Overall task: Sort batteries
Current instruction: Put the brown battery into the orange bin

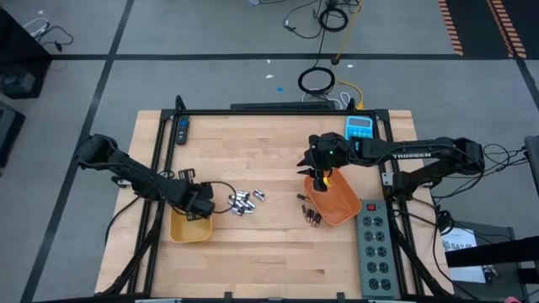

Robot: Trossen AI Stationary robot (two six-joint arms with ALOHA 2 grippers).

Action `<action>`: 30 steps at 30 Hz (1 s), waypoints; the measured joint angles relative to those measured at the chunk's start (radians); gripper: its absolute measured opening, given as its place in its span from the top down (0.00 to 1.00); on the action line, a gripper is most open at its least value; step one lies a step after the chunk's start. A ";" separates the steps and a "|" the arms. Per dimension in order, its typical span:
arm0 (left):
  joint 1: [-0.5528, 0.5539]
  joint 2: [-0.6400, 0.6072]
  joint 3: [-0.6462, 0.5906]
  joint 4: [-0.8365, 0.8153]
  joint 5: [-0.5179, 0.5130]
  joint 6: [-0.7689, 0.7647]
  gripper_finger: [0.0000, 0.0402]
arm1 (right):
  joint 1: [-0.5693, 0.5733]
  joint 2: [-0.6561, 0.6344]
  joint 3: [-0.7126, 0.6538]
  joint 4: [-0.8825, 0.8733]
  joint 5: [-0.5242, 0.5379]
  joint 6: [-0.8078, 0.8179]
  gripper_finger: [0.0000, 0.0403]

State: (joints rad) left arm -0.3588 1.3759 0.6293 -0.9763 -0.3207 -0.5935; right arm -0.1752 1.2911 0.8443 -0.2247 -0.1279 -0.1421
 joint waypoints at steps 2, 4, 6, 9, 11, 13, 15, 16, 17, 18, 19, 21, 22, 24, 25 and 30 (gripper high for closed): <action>0.026 0.007 0.000 0.015 -0.001 -0.031 0.98 | 0.000 0.000 0.000 0.002 0.001 0.000 0.74; 0.050 0.015 0.000 0.039 -0.021 -0.049 0.98 | 0.000 0.000 0.000 0.002 0.003 0.000 0.74; 0.070 0.022 0.000 0.052 -0.063 -0.060 0.98 | 0.000 0.000 0.000 0.002 0.021 0.010 0.74; 0.096 0.032 0.000 0.071 -0.163 -0.109 0.98 | 0.000 0.000 0.000 -0.011 0.072 0.018 0.74; 0.111 0.039 0.000 0.076 -0.227 -0.141 0.98 | 0.000 0.000 0.000 -0.022 0.110 0.018 0.74; 0.124 0.042 0.006 0.074 -0.273 -0.163 0.98 | 0.000 0.000 0.010 -0.054 0.127 0.024 0.74; 0.133 0.042 0.024 0.072 -0.287 -0.176 0.98 | 0.006 0.000 0.042 -0.095 0.137 0.041 0.74; 0.136 0.042 0.036 0.061 -0.288 -0.180 0.98 | 0.016 0.000 0.062 -0.111 0.153 0.049 0.74; 0.137 0.042 0.049 0.041 -0.288 -0.183 0.98 | 0.028 0.001 0.082 -0.128 0.177 0.053 0.74; 0.137 0.042 0.060 0.023 -0.286 -0.185 0.98 | 0.043 0.006 0.106 -0.149 0.197 0.053 0.74; 0.137 0.042 0.072 0.008 -0.275 -0.185 0.98 | 0.055 0.014 0.128 -0.176 0.202 0.057 0.74; 0.136 0.042 0.096 -0.006 -0.212 -0.187 0.98 | 0.077 0.039 0.171 -0.223 0.202 0.075 0.74; 0.135 0.042 0.105 -0.010 -0.159 -0.187 0.98 | 0.091 0.055 0.190 -0.238 0.203 0.084 0.74; 0.122 0.042 0.121 -0.010 -0.034 -0.186 0.98 | 0.118 0.097 0.221 -0.276 0.206 0.104 0.74; 0.111 0.042 0.127 -0.009 0.015 -0.179 0.98 | 0.132 0.122 0.237 -0.301 0.206 0.114 0.74; 0.027 0.027 0.141 -0.010 0.066 -0.134 0.98 | 0.220 0.256 0.336 -0.440 0.206 0.132 0.74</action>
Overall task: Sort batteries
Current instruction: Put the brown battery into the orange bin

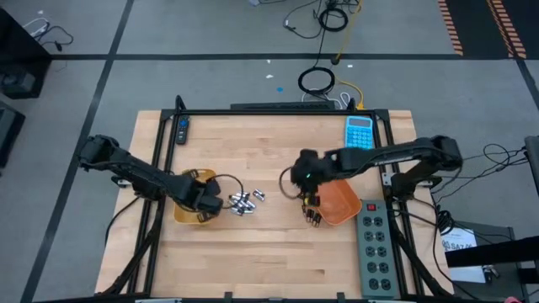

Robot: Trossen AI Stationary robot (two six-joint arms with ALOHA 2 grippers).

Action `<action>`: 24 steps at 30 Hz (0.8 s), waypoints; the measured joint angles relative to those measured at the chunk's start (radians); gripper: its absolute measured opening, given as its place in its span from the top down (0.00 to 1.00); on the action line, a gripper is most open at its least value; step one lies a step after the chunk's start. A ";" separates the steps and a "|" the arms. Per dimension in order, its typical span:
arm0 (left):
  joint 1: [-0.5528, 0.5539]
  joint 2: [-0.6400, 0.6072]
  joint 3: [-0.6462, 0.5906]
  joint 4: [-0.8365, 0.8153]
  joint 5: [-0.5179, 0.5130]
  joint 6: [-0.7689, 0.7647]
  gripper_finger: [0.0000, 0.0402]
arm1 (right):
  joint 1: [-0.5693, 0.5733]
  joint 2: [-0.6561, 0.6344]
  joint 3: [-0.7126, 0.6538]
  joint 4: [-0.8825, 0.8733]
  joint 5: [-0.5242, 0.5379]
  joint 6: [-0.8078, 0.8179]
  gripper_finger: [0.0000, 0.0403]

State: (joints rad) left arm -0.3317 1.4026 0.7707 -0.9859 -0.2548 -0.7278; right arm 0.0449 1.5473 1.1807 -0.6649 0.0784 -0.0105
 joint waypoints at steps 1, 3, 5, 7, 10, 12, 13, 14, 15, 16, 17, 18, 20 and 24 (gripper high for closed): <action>-0.016 -0.009 0.003 0.000 -0.019 0.001 0.98 | 0.015 0.024 0.026 -0.022 -0.002 0.000 0.74; -0.041 -0.026 0.010 0.001 -0.074 0.001 0.98 | 0.034 0.071 0.075 -0.062 -0.006 -0.007 0.73; -0.063 -0.046 0.017 0.018 -0.149 0.002 0.98 | 0.041 0.125 0.118 -0.103 -0.007 -0.023 0.72; -0.084 -0.067 0.018 0.060 -0.243 0.014 0.98 | 0.037 0.182 0.154 -0.133 -0.032 -0.034 0.69; -0.114 -0.082 0.010 0.185 -0.348 0.080 0.97 | 0.025 0.264 0.192 -0.156 -0.085 -0.043 0.63; -0.124 -0.082 0.010 0.256 -0.360 0.124 0.93 | 0.019 0.315 0.211 -0.193 -0.089 -0.052 0.59; -0.124 -0.081 0.010 0.278 -0.361 0.142 0.90 | 0.016 0.339 0.222 -0.217 -0.088 -0.054 0.57; -0.123 -0.081 0.010 0.291 -0.362 0.160 0.86 | 0.012 0.359 0.232 -0.239 -0.086 -0.055 0.56; -0.123 -0.081 0.010 0.301 -0.363 0.167 0.82 | 0.009 0.380 0.241 -0.257 -0.082 -0.055 0.55; -0.123 -0.081 0.009 0.304 -0.369 0.176 0.77 | 0.005 0.400 0.253 -0.283 -0.081 -0.055 0.54; -0.123 -0.081 0.009 0.304 -0.380 0.183 0.72 | 0.000 0.419 0.263 -0.308 -0.080 -0.055 0.53; -0.123 -0.081 0.009 0.305 -0.388 0.185 0.68 | -0.004 0.438 0.271 -0.330 -0.079 -0.055 0.53; -0.120 -0.081 0.009 0.305 -0.398 0.185 0.60 | -0.012 0.470 0.284 -0.358 -0.079 -0.055 0.54; -0.117 -0.081 0.009 0.326 -0.402 0.186 0.54 | -0.024 0.506 0.290 -0.377 -0.081 -0.046 0.58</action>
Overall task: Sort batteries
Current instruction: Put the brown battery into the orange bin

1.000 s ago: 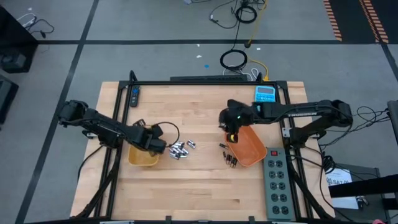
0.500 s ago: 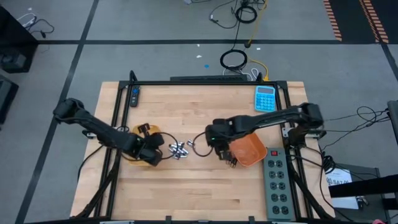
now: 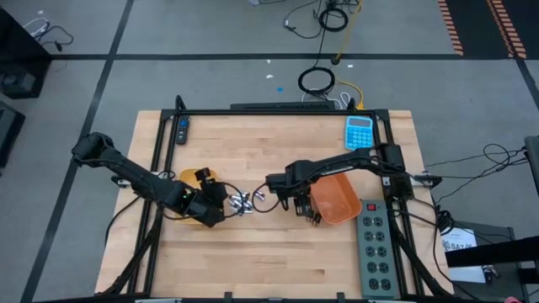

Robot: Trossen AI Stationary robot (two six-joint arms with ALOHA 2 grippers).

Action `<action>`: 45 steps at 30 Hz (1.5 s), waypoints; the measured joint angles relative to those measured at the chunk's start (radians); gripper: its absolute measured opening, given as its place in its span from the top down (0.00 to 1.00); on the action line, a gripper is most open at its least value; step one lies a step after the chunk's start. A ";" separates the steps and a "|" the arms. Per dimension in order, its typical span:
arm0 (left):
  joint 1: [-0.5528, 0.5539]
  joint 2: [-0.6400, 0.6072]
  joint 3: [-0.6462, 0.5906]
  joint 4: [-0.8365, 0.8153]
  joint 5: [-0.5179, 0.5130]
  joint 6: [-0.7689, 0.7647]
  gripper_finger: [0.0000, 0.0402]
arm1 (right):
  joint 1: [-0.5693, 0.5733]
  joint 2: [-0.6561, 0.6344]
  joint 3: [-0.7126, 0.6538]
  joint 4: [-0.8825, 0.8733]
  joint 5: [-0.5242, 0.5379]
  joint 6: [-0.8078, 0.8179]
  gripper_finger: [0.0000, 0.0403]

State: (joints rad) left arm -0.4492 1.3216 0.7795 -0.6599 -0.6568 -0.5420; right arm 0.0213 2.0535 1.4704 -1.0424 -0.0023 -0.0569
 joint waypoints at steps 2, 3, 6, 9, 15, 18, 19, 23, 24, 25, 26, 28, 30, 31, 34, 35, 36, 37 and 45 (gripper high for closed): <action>0.000 0.000 0.000 0.008 0.000 0.002 0.54 | -0.002 0.007 0.000 -0.005 -0.003 0.008 0.59; 0.000 0.000 0.000 0.008 0.000 0.003 0.55 | -0.002 0.007 0.000 -0.007 -0.003 0.012 0.59; 0.002 0.000 0.000 0.008 0.000 0.002 0.57 | -0.002 0.007 0.001 -0.005 -0.005 0.029 0.60; 0.007 0.000 0.000 0.011 0.000 0.006 0.57 | -0.001 0.007 0.001 -0.002 -0.033 0.045 0.61; 0.024 0.000 -0.001 0.016 0.008 0.006 0.58 | 0.007 0.007 0.001 0.044 -0.022 0.062 0.65; 0.024 0.000 -0.001 0.016 0.016 0.012 0.58 | 0.004 0.013 0.001 0.046 -0.022 0.064 0.67; 0.024 0.000 -0.001 0.017 0.017 0.024 0.58 | 0.002 0.019 0.001 0.045 -0.022 0.064 0.68; 0.024 0.000 -0.001 0.016 0.018 0.031 0.58 | -0.001 0.052 0.004 0.039 -0.023 0.060 0.70; 0.024 0.000 -0.001 0.016 0.019 0.033 0.58 | -0.001 0.059 0.006 0.039 -0.023 0.057 0.70; 0.024 0.000 -0.001 0.016 0.019 0.034 0.58 | -0.001 0.067 0.006 0.040 -0.021 0.053 0.70; 0.024 0.000 -0.001 0.016 0.019 0.034 0.58 | -0.001 0.070 0.006 0.041 -0.019 0.050 0.70; 0.024 0.000 -0.001 0.016 0.020 0.034 0.58 | 0.001 0.075 0.005 0.045 -0.006 0.045 0.72; 0.024 0.000 -0.001 0.016 0.020 0.034 0.58 | 0.001 0.076 0.005 0.046 0.001 0.040 0.77; 0.024 0.000 -0.001 0.016 0.020 0.034 0.58 | 0.001 0.076 0.004 0.047 0.001 0.039 0.80; 0.024 0.000 -0.001 0.016 0.020 0.034 0.58 | 0.000 0.076 0.004 0.049 0.000 0.031 0.93; 0.024 0.000 -0.001 0.016 0.020 0.034 0.58 | 0.000 0.076 0.004 0.051 0.000 0.026 0.94; 0.024 0.000 -0.001 0.016 0.020 0.034 0.58 | 0.002 0.076 0.004 0.053 -0.003 0.025 0.95; 0.024 0.000 -0.001 0.016 0.020 0.034 0.58 | 0.004 0.076 0.003 0.057 -0.009 0.026 0.95; 0.024 0.000 -0.001 0.016 0.035 0.034 0.58 | 0.026 0.033 0.060 0.087 -0.002 0.041 0.95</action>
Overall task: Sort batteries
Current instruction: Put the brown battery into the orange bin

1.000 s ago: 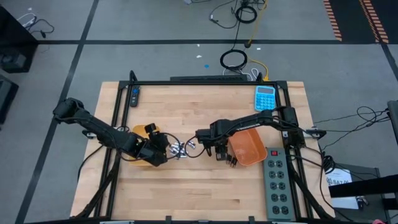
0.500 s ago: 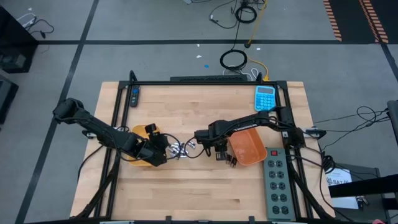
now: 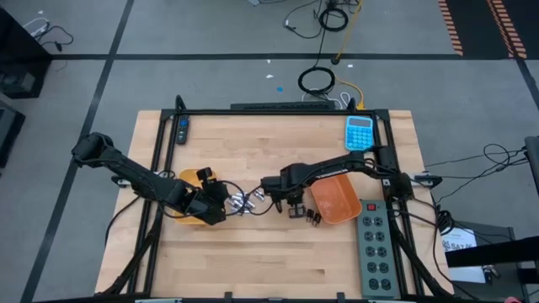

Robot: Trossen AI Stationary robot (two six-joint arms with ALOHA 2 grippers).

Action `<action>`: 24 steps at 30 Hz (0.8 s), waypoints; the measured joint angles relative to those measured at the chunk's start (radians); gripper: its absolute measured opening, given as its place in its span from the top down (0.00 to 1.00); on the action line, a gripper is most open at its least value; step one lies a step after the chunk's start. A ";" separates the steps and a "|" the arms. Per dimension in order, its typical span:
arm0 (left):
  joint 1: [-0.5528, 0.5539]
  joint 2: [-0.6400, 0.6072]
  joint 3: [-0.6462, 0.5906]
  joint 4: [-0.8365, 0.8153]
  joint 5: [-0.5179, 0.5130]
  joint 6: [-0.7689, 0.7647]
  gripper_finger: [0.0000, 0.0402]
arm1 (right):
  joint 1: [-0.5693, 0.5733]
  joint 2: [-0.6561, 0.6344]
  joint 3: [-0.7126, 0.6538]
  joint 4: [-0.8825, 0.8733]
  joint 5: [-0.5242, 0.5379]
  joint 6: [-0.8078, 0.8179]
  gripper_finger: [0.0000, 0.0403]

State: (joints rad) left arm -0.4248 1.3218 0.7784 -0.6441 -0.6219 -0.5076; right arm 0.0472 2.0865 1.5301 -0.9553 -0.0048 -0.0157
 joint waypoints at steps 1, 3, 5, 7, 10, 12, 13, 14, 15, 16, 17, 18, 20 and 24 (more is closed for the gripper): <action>0.000 0.000 0.000 0.000 0.010 0.000 0.58 | 0.001 -0.029 0.011 0.008 0.006 0.005 0.95; 0.000 0.000 0.000 0.000 0.027 0.000 0.58 | 0.004 -0.112 0.022 -0.011 0.026 0.021 0.95; 0.000 0.000 0.000 0.003 0.044 -0.002 0.58 | 0.003 -0.199 0.023 -0.040 0.047 0.055 0.95; 0.000 0.000 0.000 0.016 0.049 -0.007 0.58 | -0.002 -0.277 0.021 -0.110 0.058 0.116 0.95; -0.002 0.000 0.000 0.048 0.049 -0.007 0.58 | -0.013 -0.380 -0.017 -0.217 0.059 0.229 0.95; -0.003 0.000 0.000 0.081 0.042 -0.004 0.58 | -0.015 -0.424 -0.087 -0.261 0.056 0.286 0.95; -0.003 0.000 0.000 0.099 0.041 -0.002 0.58 | -0.014 -0.439 -0.134 -0.269 0.055 0.309 0.94; -0.004 0.000 0.000 0.115 0.039 -0.003 0.58 | -0.014 -0.453 -0.188 -0.262 0.051 0.330 0.94; -0.006 0.000 0.000 0.127 0.036 -0.006 0.58 | -0.012 -0.469 -0.240 -0.246 0.048 0.352 0.93; -0.011 0.000 0.000 0.135 0.033 -0.007 0.58 | -0.009 -0.492 -0.298 -0.215 0.035 0.373 0.92; -0.019 0.000 0.000 0.143 0.029 -0.007 0.58 | -0.006 -0.518 -0.355 -0.174 0.012 0.390 0.92; -0.026 0.000 0.000 0.149 0.024 -0.007 0.58 | -0.005 -0.537 -0.410 -0.119 -0.008 0.405 0.92; -0.041 0.000 0.000 0.153 0.016 -0.007 0.58 | -0.004 -0.560 -0.512 0.000 -0.053 0.437 0.92; -0.055 0.000 0.000 0.169 0.014 -0.008 0.58 | -0.006 -0.590 -0.618 0.082 -0.066 0.470 0.92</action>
State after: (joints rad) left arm -0.4798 1.3220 0.7784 -0.4747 -0.6083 -0.5152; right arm 0.0415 1.4963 0.9116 -0.8728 -0.0704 0.4545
